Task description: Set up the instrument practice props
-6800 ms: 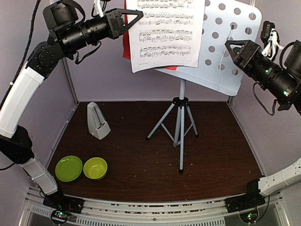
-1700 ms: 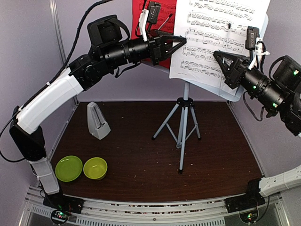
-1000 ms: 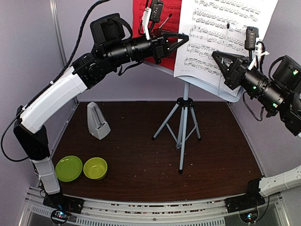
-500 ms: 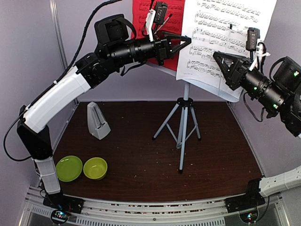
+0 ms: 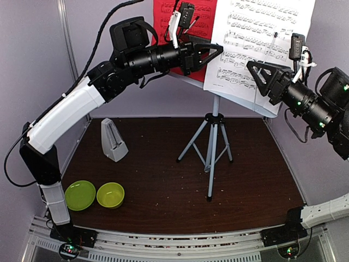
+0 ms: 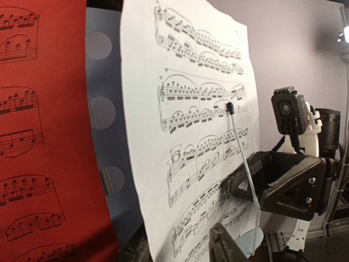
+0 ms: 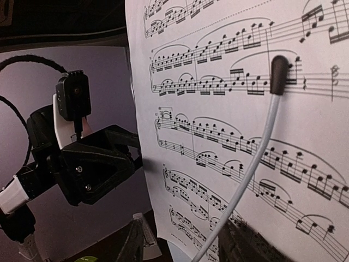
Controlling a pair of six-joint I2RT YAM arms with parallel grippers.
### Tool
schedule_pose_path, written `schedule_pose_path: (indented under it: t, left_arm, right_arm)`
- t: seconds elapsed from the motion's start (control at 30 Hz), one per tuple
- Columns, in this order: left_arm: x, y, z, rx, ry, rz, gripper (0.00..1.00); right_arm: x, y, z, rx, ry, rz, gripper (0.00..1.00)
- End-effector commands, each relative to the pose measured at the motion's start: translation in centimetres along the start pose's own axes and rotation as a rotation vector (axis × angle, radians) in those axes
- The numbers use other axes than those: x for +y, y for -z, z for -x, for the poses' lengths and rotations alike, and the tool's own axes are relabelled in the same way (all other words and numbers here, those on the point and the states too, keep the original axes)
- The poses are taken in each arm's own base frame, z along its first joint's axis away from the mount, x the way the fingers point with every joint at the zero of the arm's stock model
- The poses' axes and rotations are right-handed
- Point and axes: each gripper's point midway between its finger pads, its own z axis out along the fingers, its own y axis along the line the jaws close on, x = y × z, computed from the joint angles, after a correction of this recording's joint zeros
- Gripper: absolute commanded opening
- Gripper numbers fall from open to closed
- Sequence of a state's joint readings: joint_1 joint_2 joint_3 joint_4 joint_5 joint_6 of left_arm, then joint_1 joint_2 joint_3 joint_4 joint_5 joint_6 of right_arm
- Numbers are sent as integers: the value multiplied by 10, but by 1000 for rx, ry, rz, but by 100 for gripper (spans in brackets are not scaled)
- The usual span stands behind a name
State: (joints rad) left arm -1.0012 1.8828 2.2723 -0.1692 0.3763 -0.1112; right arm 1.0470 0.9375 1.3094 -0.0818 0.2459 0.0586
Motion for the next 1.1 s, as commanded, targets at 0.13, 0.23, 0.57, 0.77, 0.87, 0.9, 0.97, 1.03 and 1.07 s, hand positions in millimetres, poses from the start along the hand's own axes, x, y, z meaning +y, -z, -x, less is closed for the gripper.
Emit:
schedule_pose_path:
  t: [0.13,0.23,0.57,0.77,0.87,0.9,0.97,1.03,1.07]
  left_arm:
    - [2,25,31,-67,-78,63,50]
    - [2,30,30,-70,-92,77,54]
    - [0,51,27,-66,-122,111,56]
    - [4,66,12,-49,-109,158,60]
    - [9,74,1,-25,-79,182,60]
    - [11,78,-3,-15,-68,197,60]
    - [18,87,-9,-9,-43,237,60]
    - [28,97,-15,-1,-12,290,61]
    - [33,102,-18,4,4,313,61]
  right_arm:
    - [-3,12,4,-8,-32,7,59]
    - [-1,15,-1,1,-41,30,63]
    - [0,36,-17,48,-74,81,68]
    - [11,49,-42,109,-84,167,69]
    - [20,60,-50,138,-94,231,68]
    - [22,65,-53,153,-95,248,69]
    - [23,74,-56,167,-103,273,69]
    - [25,81,-59,177,-111,294,69]
    - [26,85,-63,190,-110,306,69]
